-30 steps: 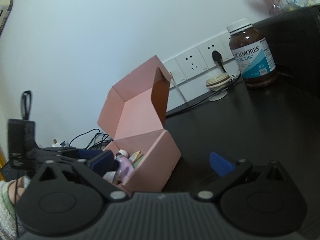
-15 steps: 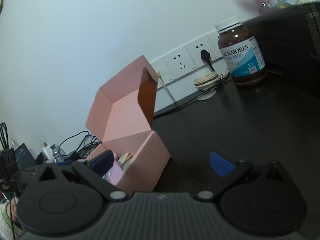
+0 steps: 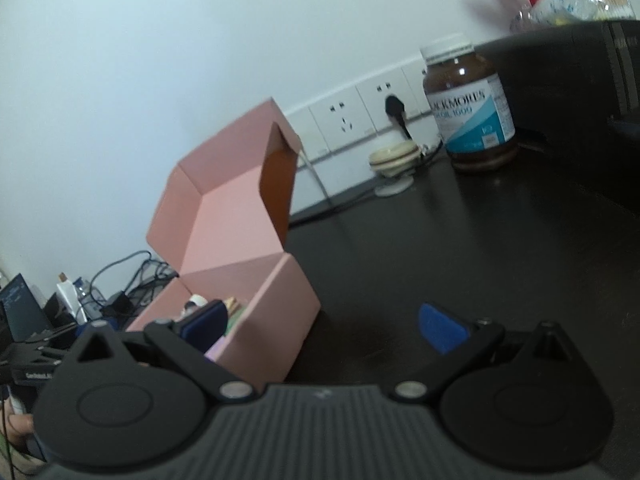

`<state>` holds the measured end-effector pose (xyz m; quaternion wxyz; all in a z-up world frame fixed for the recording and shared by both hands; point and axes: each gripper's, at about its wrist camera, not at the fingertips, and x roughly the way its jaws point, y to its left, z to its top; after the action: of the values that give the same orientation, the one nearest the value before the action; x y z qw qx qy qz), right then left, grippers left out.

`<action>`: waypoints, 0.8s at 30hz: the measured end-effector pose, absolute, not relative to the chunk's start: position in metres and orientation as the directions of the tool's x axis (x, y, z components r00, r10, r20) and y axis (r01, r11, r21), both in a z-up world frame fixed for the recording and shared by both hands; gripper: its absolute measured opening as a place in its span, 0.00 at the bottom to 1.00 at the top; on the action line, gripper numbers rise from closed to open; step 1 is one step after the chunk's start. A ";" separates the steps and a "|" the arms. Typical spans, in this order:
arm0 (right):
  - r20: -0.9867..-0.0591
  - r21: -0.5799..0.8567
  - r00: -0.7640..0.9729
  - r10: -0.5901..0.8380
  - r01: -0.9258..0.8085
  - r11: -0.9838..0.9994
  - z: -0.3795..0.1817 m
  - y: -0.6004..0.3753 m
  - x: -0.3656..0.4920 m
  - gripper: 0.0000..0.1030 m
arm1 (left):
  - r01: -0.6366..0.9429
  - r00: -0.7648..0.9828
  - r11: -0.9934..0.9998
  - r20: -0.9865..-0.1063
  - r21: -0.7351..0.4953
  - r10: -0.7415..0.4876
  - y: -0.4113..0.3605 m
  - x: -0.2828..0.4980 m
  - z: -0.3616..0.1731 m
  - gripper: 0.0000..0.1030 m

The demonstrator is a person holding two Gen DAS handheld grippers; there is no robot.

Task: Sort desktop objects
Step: 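Withdraw the left gripper up and back from the pink box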

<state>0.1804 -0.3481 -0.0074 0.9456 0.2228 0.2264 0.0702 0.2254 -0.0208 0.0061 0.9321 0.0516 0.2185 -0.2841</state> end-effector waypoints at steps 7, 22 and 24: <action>-0.484 0.458 0.835 0.260 -0.012 0.889 -0.008 -0.347 0.194 0.99 | 0.565 0.731 0.824 -0.437 -0.045 -0.524 -0.024 0.224 0.004 1.00; -0.511 0.460 0.789 0.342 -0.084 0.884 0.044 -0.342 0.226 0.99 | 0.556 0.727 0.828 -0.437 -0.077 -0.529 -0.023 0.225 0.001 1.00; -0.506 0.473 0.789 0.349 -0.085 0.877 0.050 -0.343 0.235 0.99 | 0.556 0.727 0.828 -0.437 -0.078 -0.530 -0.023 0.225 0.001 1.00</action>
<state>0.2349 -0.3431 0.0500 0.9203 0.2180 0.3028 0.1180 0.2254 -0.0228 0.0011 0.9288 0.0288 0.2259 -0.2922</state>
